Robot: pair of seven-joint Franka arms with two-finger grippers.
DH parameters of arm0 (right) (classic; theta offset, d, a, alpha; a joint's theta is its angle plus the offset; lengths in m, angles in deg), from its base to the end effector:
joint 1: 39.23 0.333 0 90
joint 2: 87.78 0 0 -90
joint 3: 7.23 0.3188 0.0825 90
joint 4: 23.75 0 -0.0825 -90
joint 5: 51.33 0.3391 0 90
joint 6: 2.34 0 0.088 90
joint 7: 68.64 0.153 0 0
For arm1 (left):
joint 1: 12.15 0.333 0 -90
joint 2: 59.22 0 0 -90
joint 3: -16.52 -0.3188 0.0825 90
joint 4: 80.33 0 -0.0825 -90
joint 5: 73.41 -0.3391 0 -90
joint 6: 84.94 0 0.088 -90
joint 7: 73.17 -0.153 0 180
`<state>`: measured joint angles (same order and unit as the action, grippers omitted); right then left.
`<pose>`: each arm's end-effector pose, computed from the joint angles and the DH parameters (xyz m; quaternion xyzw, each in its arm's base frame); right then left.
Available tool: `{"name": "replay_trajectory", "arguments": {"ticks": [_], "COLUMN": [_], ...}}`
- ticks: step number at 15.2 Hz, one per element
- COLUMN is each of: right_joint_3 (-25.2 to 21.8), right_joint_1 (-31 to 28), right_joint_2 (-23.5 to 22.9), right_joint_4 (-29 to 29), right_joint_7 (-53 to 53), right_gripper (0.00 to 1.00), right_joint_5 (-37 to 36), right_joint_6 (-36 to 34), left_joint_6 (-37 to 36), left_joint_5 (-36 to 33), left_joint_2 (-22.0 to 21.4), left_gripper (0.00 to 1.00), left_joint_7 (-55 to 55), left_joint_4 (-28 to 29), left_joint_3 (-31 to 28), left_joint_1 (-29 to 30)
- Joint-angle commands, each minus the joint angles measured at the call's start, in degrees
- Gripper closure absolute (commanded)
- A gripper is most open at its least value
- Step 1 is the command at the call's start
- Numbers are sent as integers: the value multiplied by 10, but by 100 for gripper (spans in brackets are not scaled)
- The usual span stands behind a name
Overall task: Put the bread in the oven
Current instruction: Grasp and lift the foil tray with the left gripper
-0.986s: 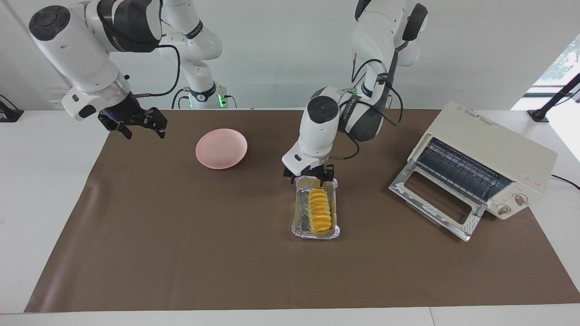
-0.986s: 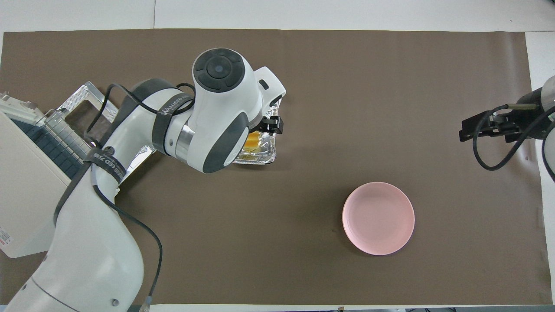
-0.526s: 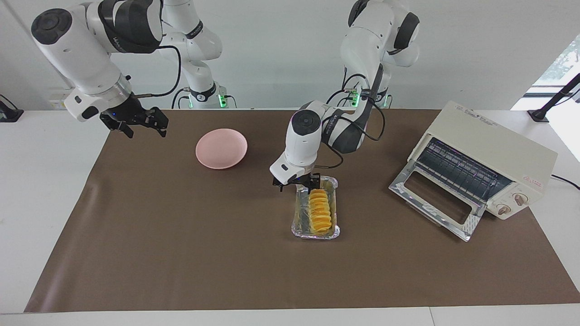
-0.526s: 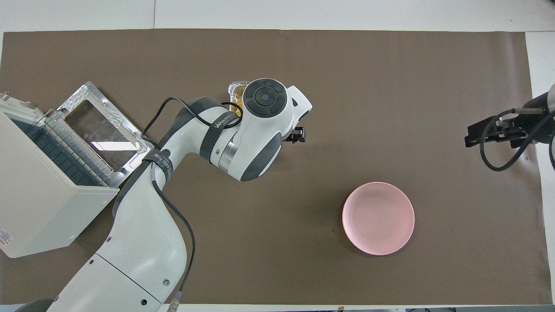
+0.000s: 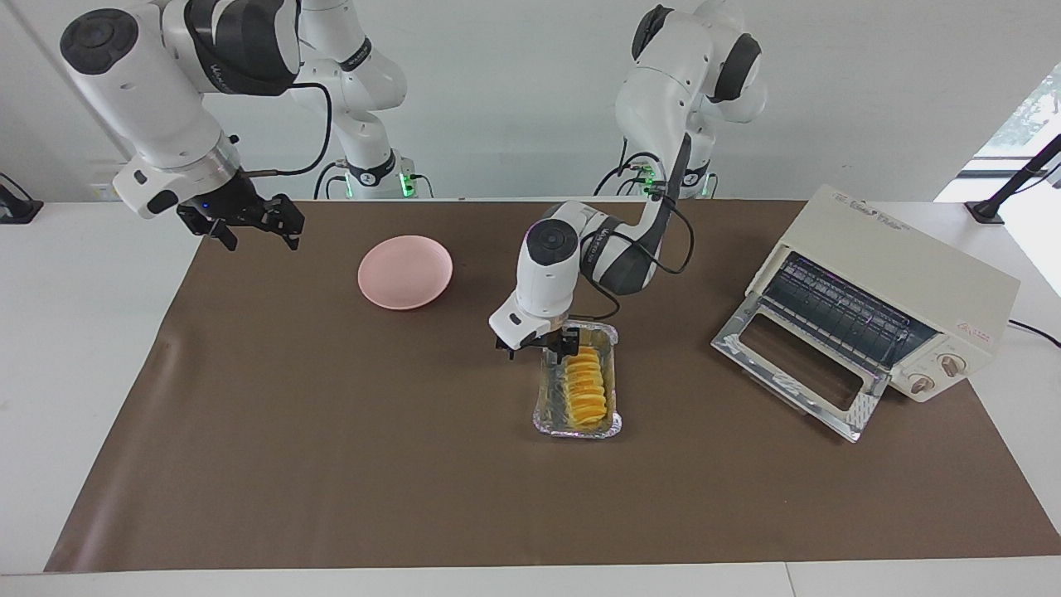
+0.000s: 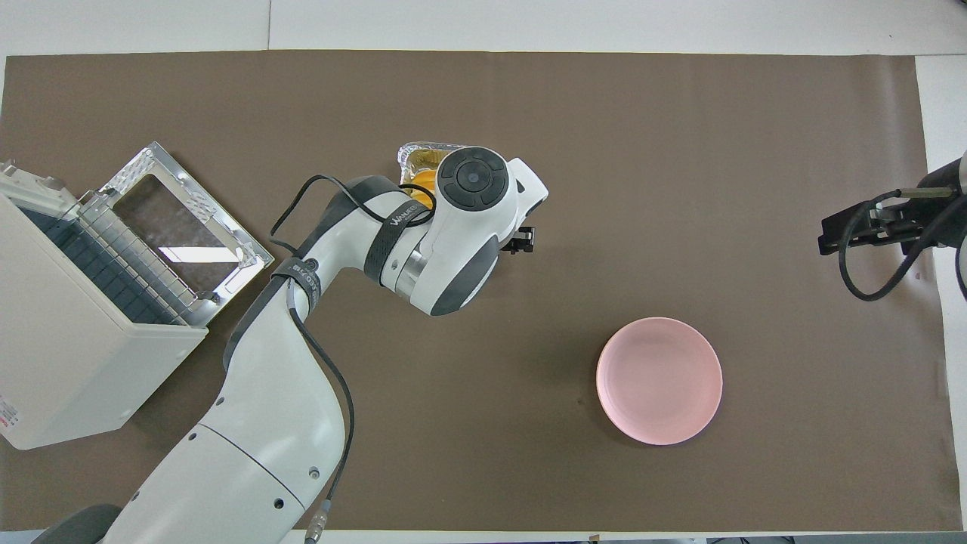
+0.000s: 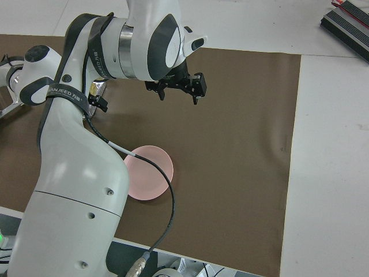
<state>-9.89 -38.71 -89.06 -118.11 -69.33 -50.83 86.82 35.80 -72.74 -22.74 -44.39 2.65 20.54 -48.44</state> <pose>0.5050 -0.0173 0.5367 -0.9983 0.0128 0.0564 0.0052 0.5253 -0.4368 0.2952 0.9955 -0.0904 -0.0049 0.0280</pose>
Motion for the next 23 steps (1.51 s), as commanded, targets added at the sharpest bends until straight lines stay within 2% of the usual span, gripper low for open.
{"name": "replay_trajectory", "arguments": {"ticks": [1,2,8,12,16,19,23], "right_joint_3": [3,3,3,4,4,4,4], "right_joint_1": [-1,-1,-1,-1,-1,-1,-1], "right_joint_2": [5,5,6,12,13,13,12], "right_joint_4": [1,1,1,-4,-5,-5,-5], "right_joint_7": [6,9,10,6,6,6,6], "right_gripper": [0,0,0,0,0,0,0], "right_joint_5": [-9,-9,-9,-10,-10,-10,-10], "right_joint_6": [3,4,3,-6,-6,-6,-6], "left_joint_6": [-5,-11,-30,-141,-174,-208,-249], "left_joint_5": [-7,-7,-8,-2,19,82,88], "left_joint_2": [8,8,5,3,-13,-46,-62], "left_gripper": [70,100,100,100,100,100,100], "left_joint_7": [18,18,18,41,132,138,148], "left_joint_4": [-15,-16,-23,-105,-114,-110,-89], "left_joint_3": [-6,-7,-20,-63,-131,-218,-277], "left_joint_1": [-6,-5,0,2,3,13,15]}}
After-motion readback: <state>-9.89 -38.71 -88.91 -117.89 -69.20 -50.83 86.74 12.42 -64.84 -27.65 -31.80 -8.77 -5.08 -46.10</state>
